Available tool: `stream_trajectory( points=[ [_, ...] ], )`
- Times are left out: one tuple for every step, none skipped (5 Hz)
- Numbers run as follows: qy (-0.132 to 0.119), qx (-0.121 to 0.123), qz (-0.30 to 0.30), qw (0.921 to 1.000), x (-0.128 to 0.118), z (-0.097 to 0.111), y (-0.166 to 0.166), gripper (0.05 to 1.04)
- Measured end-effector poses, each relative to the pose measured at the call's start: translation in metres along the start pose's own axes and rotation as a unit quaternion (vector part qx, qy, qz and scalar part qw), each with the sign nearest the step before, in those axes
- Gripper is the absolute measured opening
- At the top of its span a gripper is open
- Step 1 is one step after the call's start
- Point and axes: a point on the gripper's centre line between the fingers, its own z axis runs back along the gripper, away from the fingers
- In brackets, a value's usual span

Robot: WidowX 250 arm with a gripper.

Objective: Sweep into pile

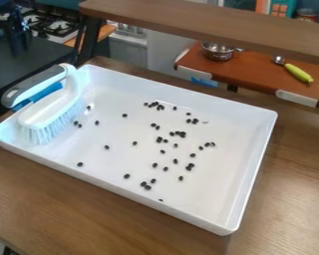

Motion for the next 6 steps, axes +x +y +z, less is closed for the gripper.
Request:
stream_trajectory(
  points=[
    [0.017, -0.009, 0.006, 0.9998, -0.002, -0.014, 0.000, 1.003],
    [0.042, -0.019, 0.003, 0.9989, -0.009, -0.035, -0.016, 1.003],
    [0.045, -0.009, -0.013, 0.9989, -0.008, -0.045, -0.035, 1.003],
    [0.047, -0.006, -0.012, 0.9988, -0.009, -0.055, -0.045, 1.003],
    [0.044, 0.000, -0.013, 0.9990, -0.006, -0.060, -0.053, 1.003],
    [0.032, 0.009, -0.013, 0.9993, 0.000, -0.054, -0.050, 1.002]
  ],
)
